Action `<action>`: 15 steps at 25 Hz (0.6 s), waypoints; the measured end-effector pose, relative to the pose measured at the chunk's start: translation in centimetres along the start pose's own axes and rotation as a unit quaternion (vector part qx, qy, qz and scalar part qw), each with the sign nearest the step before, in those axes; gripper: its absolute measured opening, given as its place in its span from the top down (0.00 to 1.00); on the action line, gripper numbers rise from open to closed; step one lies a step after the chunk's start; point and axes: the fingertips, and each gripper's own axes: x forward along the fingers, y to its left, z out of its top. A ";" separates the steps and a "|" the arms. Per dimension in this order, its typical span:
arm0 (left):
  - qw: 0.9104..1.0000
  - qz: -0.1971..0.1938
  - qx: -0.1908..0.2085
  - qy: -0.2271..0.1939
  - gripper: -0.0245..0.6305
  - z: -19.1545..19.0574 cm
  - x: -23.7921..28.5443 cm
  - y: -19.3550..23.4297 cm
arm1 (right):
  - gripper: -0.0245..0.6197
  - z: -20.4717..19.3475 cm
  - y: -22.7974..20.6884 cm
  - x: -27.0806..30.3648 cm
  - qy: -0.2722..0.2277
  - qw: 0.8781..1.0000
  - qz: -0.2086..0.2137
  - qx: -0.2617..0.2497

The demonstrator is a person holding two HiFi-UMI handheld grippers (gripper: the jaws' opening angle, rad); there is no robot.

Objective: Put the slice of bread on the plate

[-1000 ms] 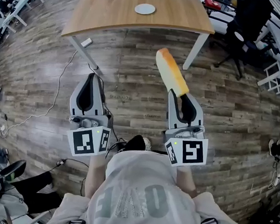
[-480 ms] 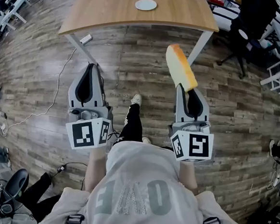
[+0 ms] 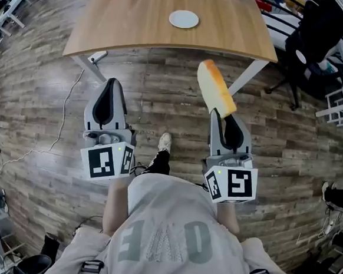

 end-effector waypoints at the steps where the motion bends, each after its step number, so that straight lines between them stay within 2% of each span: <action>1: 1.000 0.003 -0.006 0.000 0.95 -0.4 0.9 1.0 | 0.83 0.1 0.3 1.5 0.004 1.000 0.004 -0.004; 9: 1.000 -0.003 -0.030 -0.004 0.95 -2.8 9.9 6.0 | 0.83 2.2 -0.6 12.1 0.004 1.000 -0.008 -0.029; 15: 0.999 -0.025 -0.041 -0.011 0.95 -3.5 13.7 8.7 | 0.83 2.0 1.1 16.1 0.016 0.999 -0.018 -0.034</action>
